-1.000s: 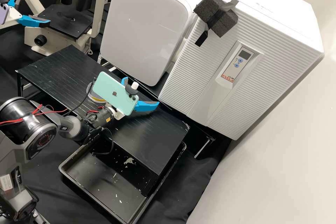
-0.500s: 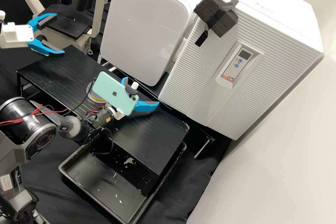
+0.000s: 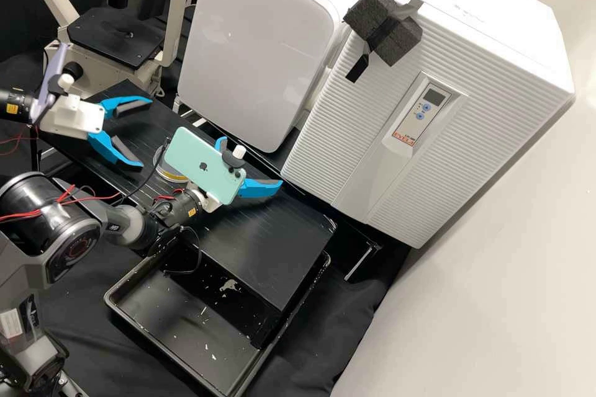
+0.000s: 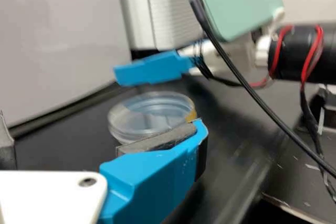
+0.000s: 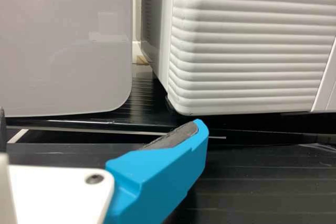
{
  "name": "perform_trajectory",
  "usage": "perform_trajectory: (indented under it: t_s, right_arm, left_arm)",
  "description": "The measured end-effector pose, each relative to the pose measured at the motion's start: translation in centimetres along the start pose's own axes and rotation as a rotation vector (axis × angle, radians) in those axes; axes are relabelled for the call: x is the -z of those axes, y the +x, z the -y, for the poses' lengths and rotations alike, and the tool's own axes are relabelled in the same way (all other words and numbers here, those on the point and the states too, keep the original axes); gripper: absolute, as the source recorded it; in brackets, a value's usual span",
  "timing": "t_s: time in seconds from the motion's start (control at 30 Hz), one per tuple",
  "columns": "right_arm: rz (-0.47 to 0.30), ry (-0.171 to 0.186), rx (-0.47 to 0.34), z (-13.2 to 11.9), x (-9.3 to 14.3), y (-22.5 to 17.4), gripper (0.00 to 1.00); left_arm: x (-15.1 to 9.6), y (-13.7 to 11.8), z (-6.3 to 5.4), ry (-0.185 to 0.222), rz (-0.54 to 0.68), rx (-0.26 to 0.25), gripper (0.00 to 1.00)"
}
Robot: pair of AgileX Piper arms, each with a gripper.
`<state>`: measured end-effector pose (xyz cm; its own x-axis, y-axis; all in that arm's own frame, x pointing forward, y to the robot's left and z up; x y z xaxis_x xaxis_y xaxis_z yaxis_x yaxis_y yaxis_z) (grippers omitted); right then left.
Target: Place the petri dish on the microscope
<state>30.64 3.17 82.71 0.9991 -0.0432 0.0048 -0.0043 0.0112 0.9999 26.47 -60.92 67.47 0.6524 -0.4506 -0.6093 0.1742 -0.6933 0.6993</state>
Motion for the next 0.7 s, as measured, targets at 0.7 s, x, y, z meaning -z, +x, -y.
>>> perform_trajectory:
  t_s: [0.7]
  right_arm:
    - [0.000, 0.000, 0.000, 0.0, 0.0, 0.0, 1.00]
  left_arm:
    - [-2.2, 4.9, 0.4, -0.109, 0.049, 0.087, 1.00]
